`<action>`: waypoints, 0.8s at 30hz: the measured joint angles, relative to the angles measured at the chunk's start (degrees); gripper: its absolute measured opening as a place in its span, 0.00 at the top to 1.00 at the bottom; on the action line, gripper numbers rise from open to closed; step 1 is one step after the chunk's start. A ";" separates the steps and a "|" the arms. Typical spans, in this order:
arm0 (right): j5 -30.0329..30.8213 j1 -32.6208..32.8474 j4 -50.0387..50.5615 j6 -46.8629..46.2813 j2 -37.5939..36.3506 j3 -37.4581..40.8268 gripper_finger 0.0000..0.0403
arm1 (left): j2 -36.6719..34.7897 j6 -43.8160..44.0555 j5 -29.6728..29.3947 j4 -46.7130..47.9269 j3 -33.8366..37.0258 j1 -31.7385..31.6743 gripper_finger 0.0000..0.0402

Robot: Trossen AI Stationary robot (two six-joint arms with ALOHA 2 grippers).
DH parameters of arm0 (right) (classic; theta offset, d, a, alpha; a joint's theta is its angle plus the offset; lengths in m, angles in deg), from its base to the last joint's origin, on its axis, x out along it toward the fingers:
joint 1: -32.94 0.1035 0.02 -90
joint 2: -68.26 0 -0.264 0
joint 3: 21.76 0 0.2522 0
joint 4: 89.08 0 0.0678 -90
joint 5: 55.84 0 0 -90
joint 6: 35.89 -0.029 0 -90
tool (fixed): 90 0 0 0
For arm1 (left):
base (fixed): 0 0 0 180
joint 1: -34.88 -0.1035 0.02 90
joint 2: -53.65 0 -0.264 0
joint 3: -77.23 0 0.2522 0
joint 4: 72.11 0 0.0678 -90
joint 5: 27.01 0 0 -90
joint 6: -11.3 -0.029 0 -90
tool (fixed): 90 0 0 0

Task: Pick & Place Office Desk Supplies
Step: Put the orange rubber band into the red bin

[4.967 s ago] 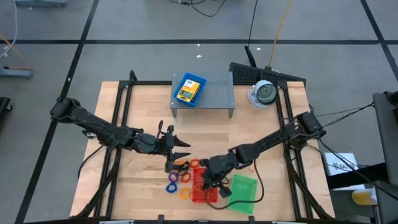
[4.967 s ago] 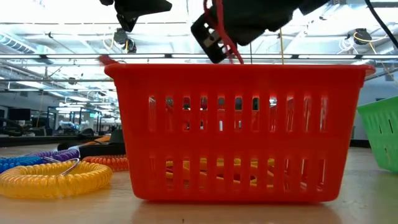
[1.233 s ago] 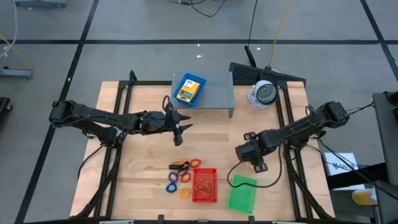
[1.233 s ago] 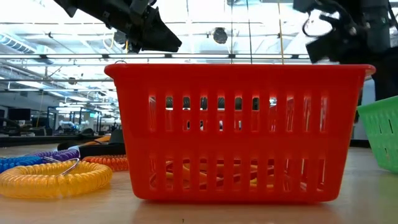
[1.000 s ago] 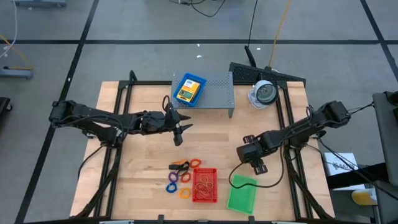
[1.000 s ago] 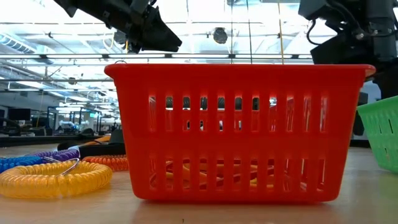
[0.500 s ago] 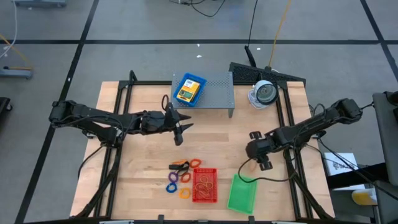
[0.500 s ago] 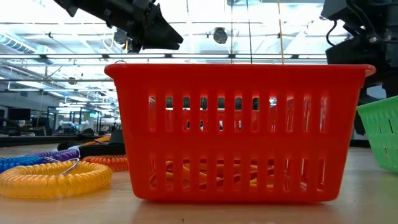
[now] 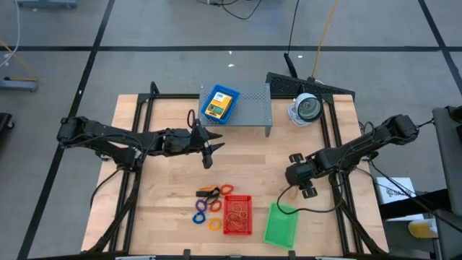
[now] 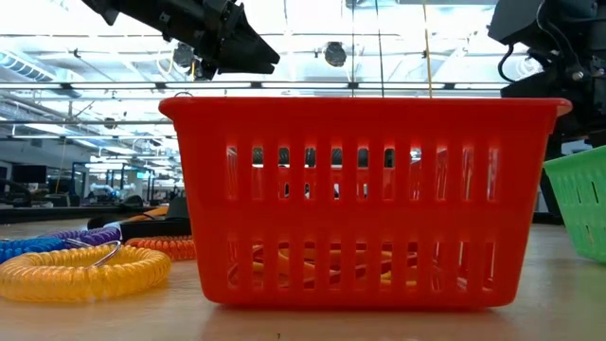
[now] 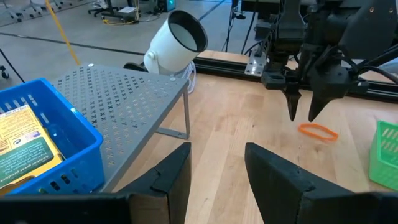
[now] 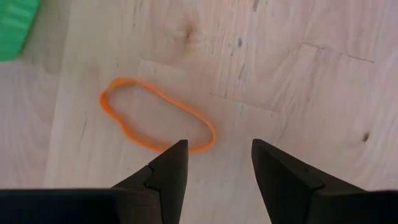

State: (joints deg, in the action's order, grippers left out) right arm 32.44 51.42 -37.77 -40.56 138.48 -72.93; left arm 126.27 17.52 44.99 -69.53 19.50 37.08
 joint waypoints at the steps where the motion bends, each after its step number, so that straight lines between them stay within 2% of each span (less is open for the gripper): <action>1: 0.00 0.00 -0.04 0.00 0.31 0.00 0.59 | 0.00 0.00 0.00 0.00 0.00 0.00 0.61; 24: -1.63 -0.02 -3.06 -0.60 7.58 -0.24 0.60 | 0.00 0.02 0.00 0.02 0.00 0.01 0.61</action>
State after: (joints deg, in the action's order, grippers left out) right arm 30.81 51.40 -40.83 -41.16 146.06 -73.17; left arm 126.27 17.54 44.99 -69.51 19.50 37.09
